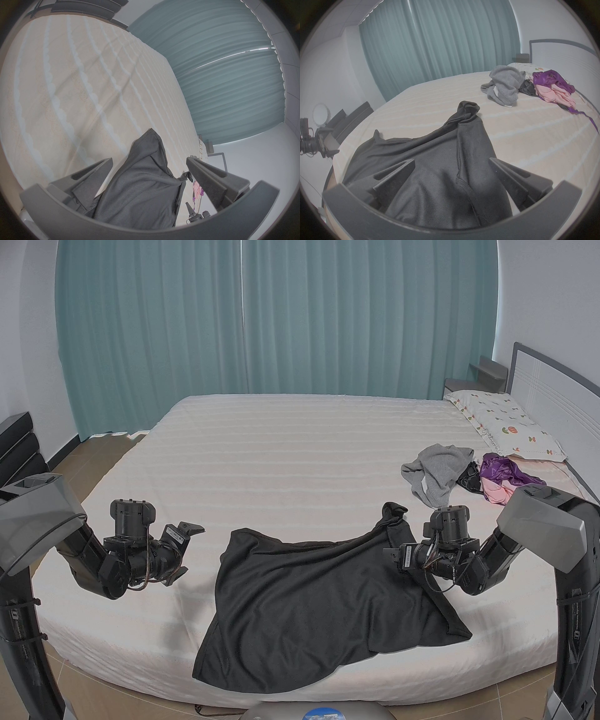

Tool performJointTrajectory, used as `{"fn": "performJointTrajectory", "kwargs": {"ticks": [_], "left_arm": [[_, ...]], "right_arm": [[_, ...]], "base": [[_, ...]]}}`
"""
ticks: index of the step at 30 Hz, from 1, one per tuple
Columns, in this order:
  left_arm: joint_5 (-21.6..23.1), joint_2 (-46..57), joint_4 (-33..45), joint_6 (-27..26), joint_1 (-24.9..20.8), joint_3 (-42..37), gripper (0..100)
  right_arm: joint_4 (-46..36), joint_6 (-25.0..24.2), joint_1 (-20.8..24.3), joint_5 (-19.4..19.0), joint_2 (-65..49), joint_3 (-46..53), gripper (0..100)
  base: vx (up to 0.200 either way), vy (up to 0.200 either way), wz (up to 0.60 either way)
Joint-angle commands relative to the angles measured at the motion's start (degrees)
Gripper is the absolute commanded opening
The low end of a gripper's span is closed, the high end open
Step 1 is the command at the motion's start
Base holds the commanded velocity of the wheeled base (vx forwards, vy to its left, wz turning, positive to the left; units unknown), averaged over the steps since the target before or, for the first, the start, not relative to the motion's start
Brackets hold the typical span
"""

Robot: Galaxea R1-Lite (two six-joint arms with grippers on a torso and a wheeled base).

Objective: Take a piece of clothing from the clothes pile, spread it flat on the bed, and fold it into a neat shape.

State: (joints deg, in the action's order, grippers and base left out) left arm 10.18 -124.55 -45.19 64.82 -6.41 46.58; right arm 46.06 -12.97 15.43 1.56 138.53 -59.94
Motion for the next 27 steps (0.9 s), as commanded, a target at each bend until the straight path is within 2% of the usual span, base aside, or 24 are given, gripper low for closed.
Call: {"fn": "performJointTrajectory", "kwargs": {"ticks": [1,9,19,20,27], "left_arm": [[0.0,-0.6,-0.1,-0.1,0.0,0.0,100],[0.0,-0.8,-0.1,-0.2,0.0,0.0,100],[0.0,-0.9,-0.1,-0.3,0.0,0.1,100],[0.0,-0.9,-0.1,-0.3,0.0,0.1,100],[0.0,-0.9,-0.1,-0.3,0.0,0.1,100]], "right_arm": [[-0.4,1.3,0.4,0.1,1.6,-0.9,100],[-0.7,2.5,0.5,1.2,3.4,-2.0,100],[-4.8,4.1,0.5,2.6,7.1,-7.3,100],[-5.5,4.1,0.4,2.7,7.2,-7.8,0],[-6.3,4.0,-0.3,3.5,7.2,-8.8,0]], "base": [[0.0,0.0,0.0],[0.0,0.0,0.0],[0.0,0.0,0.0],[0.0,0.0,0.0],[0.0,0.0,0.0]]}}
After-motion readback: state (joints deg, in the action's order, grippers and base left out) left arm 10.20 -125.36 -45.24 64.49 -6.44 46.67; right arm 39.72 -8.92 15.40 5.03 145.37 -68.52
